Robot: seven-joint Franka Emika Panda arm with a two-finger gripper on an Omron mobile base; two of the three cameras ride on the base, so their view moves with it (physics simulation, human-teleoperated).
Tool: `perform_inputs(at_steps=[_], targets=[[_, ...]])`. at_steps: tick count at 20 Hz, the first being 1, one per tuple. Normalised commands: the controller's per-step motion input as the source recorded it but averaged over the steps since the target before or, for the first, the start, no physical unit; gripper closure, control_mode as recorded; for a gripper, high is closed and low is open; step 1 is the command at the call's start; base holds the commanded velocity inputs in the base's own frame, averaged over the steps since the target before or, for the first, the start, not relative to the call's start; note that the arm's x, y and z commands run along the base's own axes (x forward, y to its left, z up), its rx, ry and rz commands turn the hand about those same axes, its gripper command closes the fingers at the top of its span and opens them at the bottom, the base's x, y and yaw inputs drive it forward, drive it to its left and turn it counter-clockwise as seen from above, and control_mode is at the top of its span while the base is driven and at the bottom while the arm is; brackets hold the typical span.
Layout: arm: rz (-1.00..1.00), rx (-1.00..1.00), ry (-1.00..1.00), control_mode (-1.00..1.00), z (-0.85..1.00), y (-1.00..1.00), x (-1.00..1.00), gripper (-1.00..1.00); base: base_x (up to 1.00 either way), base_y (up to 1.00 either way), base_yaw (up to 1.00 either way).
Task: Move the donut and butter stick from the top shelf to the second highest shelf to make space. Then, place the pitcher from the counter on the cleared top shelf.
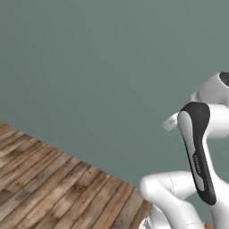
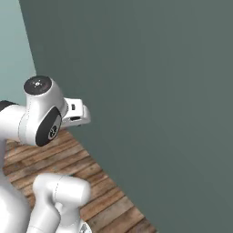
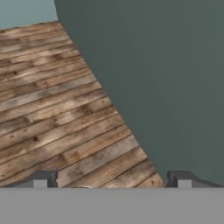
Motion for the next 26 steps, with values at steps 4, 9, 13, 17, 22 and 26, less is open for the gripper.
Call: perform_inputs(at_steps=[4, 9, 13, 17, 22, 26], targets=[[0.00, 0.00, 0.00, 1.00, 0.00, 0.00, 0.00, -1.00, -1.00, -0.02, 0.66], [0.00, 0.00, 0.00, 1.00, 0.00, 0.00, 0.00, -1.00, -0.51, 0.00, 0.81], [0.00, 0.00, 0.00, 1.00, 0.00, 0.00, 0.00, -1.00, -0.10, 0.00, 0.92], [0.00, 0.00, 0.00, 1.00, 0.00, 0.00, 0.00, -1.00, 0.00, 0.00, 0.95], [0.00, 0.00, 0.00, 1.00, 0.00, 0.00, 0.00, -1.00, 0.02, 0.00, 0.94], [0.00, 0.00, 0.00, 1.00, 0.00, 0.00, 0.00, -1.00, 0.18, 0.00, 0.90]])
